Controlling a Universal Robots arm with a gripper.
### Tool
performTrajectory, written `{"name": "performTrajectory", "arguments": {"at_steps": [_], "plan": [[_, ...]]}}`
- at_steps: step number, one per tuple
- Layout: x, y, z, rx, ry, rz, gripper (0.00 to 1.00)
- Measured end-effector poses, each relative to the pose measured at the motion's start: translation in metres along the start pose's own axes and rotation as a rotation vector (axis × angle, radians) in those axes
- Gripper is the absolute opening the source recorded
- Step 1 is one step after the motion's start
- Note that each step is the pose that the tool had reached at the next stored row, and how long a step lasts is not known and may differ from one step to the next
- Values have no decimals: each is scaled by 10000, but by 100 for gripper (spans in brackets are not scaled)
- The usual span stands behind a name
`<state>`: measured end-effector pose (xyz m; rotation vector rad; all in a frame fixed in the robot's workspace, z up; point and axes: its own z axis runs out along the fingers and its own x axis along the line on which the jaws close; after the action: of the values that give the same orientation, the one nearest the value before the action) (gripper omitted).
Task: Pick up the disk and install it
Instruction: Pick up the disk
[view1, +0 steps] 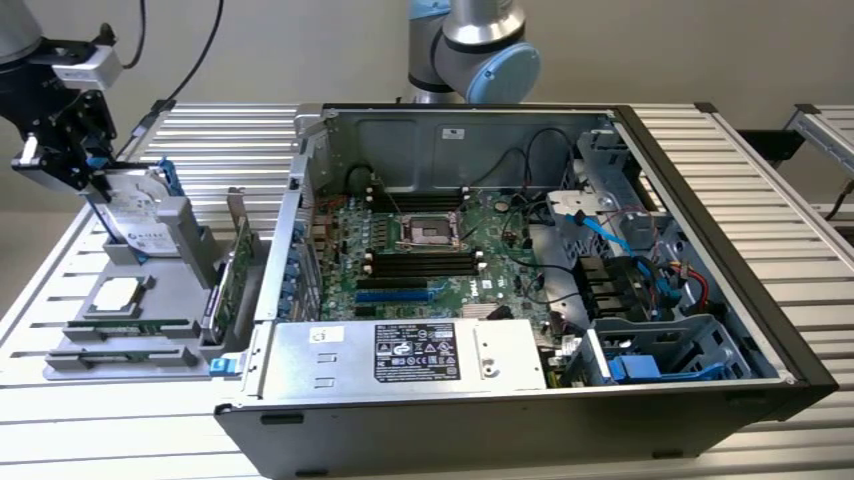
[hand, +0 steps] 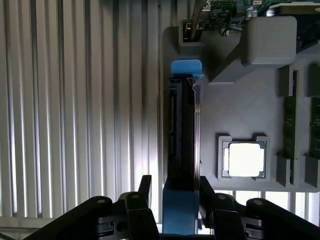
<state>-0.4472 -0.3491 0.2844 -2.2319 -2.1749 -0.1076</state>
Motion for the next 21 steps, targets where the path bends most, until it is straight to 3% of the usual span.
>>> {"name": "performTrajectory", "arguments": {"at_steps": [12,21], "plan": [[-4,1,13,38,78,139,48],[-9,13,19,69,239,147,48]]}}
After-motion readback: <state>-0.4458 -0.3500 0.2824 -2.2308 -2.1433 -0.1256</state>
